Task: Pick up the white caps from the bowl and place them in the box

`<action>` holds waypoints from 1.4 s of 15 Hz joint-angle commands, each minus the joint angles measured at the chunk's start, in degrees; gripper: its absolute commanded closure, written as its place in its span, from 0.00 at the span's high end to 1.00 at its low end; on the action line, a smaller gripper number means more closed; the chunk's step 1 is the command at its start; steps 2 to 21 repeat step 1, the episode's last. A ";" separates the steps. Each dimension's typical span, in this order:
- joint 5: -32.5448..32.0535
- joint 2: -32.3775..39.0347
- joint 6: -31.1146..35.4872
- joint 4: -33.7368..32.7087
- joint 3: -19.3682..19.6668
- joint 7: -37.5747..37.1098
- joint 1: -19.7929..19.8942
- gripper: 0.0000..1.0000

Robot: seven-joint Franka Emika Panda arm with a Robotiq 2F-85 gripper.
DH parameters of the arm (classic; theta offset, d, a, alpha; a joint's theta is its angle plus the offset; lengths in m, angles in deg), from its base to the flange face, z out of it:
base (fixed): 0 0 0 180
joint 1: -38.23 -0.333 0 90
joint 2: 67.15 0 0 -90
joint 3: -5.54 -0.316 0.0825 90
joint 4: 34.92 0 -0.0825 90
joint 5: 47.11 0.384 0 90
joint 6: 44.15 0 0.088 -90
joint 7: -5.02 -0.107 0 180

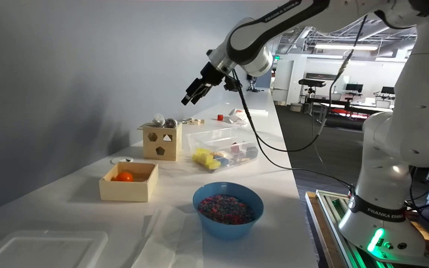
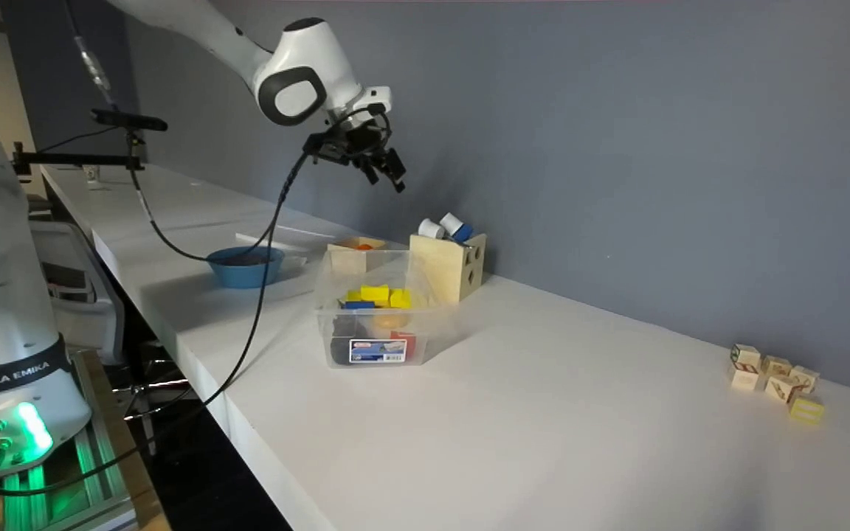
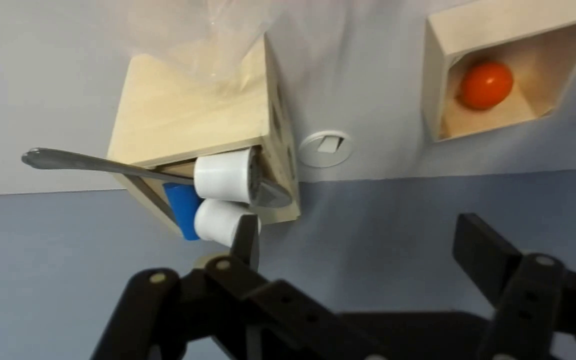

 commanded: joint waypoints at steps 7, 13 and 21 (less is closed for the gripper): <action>-0.08 -2.87 -1.02 1.97 2.66 1.76 -2.76 1.00; -0.08 -2.87 -1.02 1.97 2.66 1.76 -2.76 1.00; -0.08 -2.87 -1.02 1.97 2.66 1.76 -2.76 1.00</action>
